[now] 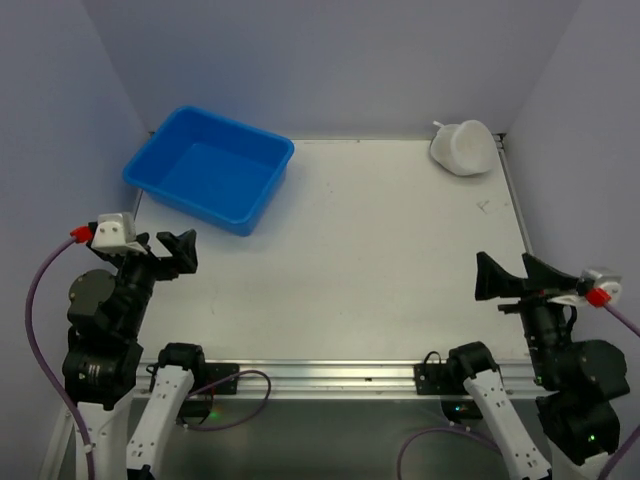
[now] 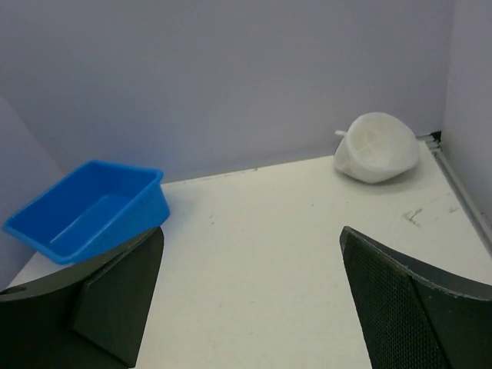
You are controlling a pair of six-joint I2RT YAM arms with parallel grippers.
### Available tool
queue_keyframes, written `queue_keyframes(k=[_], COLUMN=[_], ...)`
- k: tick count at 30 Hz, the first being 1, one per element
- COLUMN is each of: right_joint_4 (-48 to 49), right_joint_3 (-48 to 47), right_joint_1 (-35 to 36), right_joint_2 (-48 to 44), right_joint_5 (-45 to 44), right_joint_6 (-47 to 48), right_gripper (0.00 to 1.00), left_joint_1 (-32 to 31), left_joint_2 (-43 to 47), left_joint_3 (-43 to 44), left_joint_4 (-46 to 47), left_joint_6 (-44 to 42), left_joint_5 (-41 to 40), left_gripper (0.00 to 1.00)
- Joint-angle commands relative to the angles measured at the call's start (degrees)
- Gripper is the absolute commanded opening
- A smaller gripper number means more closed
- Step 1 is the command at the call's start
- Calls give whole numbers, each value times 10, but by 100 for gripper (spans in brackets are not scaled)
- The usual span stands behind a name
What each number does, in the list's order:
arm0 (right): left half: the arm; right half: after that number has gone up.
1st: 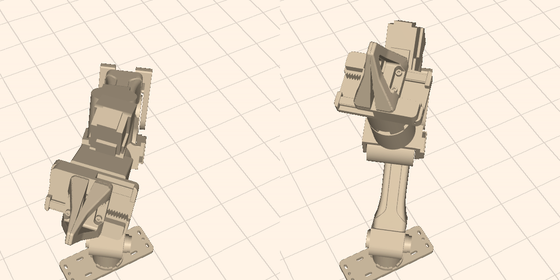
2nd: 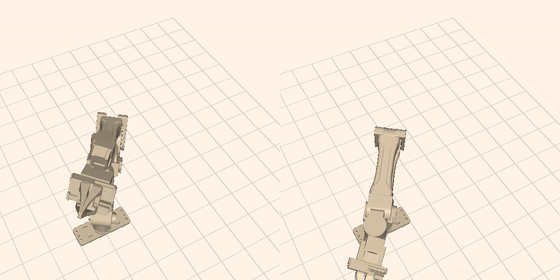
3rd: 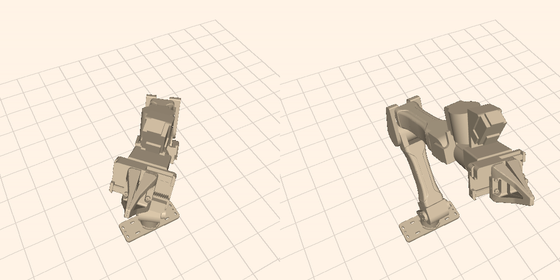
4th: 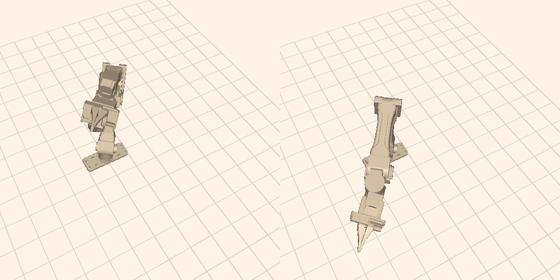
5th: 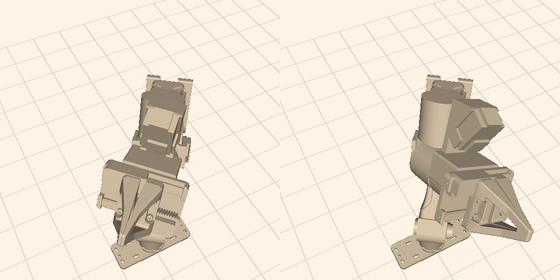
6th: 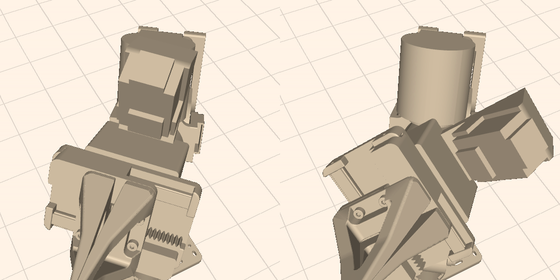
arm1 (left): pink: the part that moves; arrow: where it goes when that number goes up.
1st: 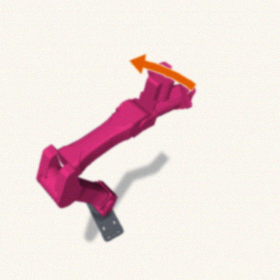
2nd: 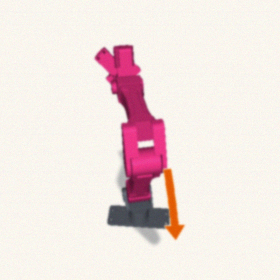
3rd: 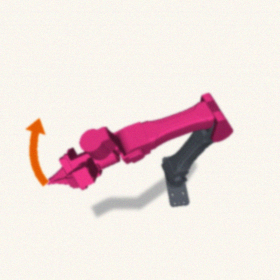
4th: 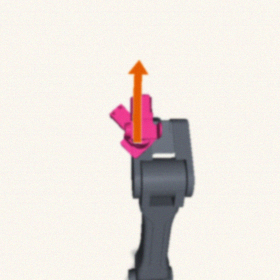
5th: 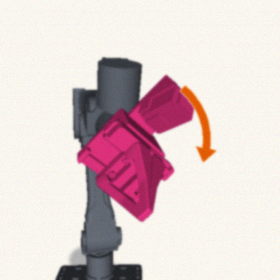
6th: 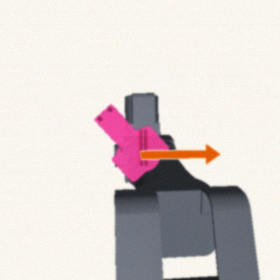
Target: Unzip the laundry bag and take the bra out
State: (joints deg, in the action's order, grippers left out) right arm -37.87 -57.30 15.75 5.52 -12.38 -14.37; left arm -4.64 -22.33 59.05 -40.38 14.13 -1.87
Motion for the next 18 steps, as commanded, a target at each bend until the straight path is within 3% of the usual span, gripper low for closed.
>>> queue_keyframes(k=[1,4,7,12,18], right_joint_4=[33,60,95,122,174], right_joint_3=[10,3,-26,-137,-281], right_joint_1=[1,1,1,-41,-106], right_joint_2=[97,203,337,602,837], right_joint_5=[49,40,-15,-98,-172], right_joint_6=[-48,-105,-98,-105,-100], right_gripper=[99,99,99,99,99], left_joint_1=[-4,-4,-5,-4,-4], left_joint_2=[-25,-50,-65,-74,-69], left_joint_3=[-21,-48,-81,-126,-170], left_joint_4=[38,67,110,160,199], left_joint_6=[5,19,37,37,27], left_joint_5=[16,41,69,57,36], left_gripper=[100,100,100,100,100])
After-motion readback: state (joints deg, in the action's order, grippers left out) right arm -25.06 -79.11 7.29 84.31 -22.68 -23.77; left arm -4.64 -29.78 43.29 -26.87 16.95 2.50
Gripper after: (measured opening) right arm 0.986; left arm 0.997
